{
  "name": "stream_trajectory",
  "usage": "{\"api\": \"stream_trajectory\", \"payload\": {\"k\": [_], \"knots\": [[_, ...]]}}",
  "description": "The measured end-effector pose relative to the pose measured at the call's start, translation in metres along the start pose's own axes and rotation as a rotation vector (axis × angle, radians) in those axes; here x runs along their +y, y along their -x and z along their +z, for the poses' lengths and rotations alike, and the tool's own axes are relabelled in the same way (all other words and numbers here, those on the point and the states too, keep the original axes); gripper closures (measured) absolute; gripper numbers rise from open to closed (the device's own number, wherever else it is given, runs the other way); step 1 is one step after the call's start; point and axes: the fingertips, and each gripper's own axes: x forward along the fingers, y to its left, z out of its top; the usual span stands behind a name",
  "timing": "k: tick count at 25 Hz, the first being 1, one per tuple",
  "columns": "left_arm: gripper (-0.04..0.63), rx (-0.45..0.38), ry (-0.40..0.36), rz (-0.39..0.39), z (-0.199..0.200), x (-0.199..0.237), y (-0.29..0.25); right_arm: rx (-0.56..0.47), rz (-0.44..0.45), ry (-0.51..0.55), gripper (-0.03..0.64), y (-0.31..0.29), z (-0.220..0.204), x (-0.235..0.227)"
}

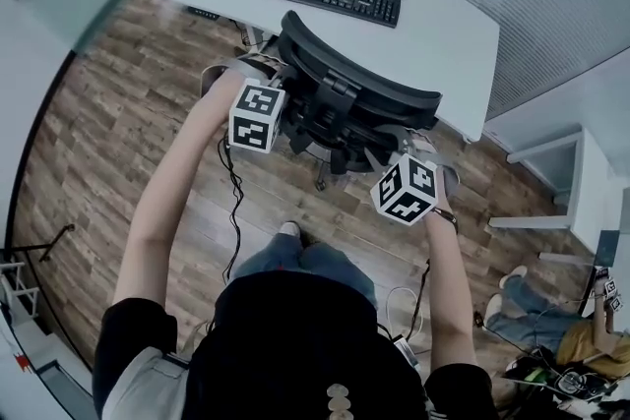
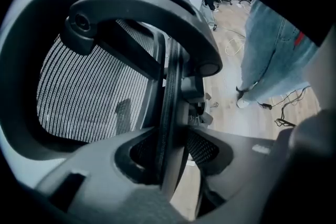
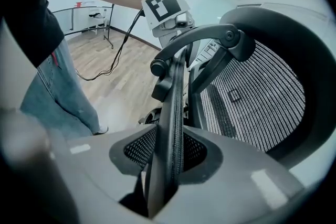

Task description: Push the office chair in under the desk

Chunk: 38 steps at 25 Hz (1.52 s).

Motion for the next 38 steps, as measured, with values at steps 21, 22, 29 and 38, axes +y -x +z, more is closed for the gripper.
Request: {"api": "stream_trajectory", "payload": {"k": [21,22,29,38], "knots": [[0.397,0.010,0.188,0.430,-0.001,0.009,0.033,-0.271,-0.177,-0.137,0.444,0.054,0.015,-0.008],[0.431,-0.008,0.218,0.482,0.000,0.009,0.041,-0.314,-0.198,-0.173,0.460,0.063,0.016,-0.010],[0.587,-0.263,0.652,0.771,-0.001,0.016,0.105,-0.712,-0.381,-0.563,0.550,0.126,0.012,-0.037],[0.588,-0.726,1.185,0.926,-0.005,0.031,0.163,-0.923,-0.697,-0.953,0.606,0.176,-0.033,-0.067]]}}
